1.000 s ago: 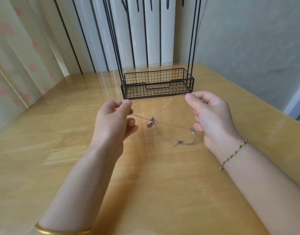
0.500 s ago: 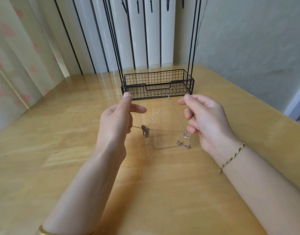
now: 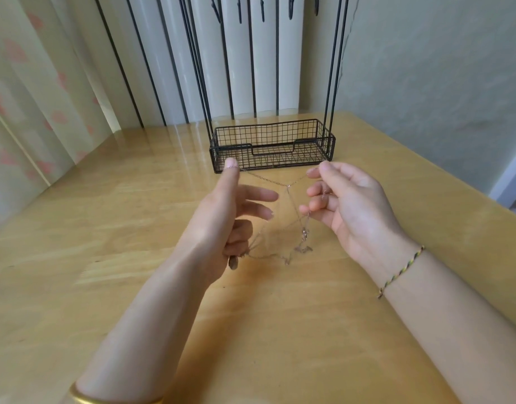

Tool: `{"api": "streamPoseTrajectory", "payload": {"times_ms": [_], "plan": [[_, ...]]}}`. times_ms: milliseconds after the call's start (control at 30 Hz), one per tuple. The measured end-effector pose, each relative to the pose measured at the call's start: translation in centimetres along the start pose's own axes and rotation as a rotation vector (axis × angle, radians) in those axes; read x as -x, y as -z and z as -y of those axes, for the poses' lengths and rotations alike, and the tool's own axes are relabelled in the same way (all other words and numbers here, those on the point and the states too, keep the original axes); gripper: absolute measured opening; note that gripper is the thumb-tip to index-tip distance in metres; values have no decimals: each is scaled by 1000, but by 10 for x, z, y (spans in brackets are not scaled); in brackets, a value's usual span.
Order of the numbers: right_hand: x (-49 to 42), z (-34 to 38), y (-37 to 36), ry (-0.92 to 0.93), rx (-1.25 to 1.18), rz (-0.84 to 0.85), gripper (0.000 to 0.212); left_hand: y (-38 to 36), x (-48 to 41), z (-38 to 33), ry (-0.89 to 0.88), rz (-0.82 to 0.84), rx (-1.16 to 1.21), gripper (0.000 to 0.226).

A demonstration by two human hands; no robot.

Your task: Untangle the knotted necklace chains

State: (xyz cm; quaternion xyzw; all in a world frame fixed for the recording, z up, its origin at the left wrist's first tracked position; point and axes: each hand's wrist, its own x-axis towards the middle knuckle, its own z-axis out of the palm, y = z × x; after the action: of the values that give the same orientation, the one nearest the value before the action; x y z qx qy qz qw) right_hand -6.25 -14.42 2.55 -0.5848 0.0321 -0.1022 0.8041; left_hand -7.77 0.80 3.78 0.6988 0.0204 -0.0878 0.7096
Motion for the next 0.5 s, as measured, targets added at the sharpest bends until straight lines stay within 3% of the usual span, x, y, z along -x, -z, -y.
{"api": "streamPoseTrajectory", "payload": {"times_ms": [133,500], "plan": [[0,-2,-1,27,6,21,22,0,0,3,49,121,-144,88],[1,-6,1,-37,81,72,23,0,-1,1,6,179,123,85]]}}
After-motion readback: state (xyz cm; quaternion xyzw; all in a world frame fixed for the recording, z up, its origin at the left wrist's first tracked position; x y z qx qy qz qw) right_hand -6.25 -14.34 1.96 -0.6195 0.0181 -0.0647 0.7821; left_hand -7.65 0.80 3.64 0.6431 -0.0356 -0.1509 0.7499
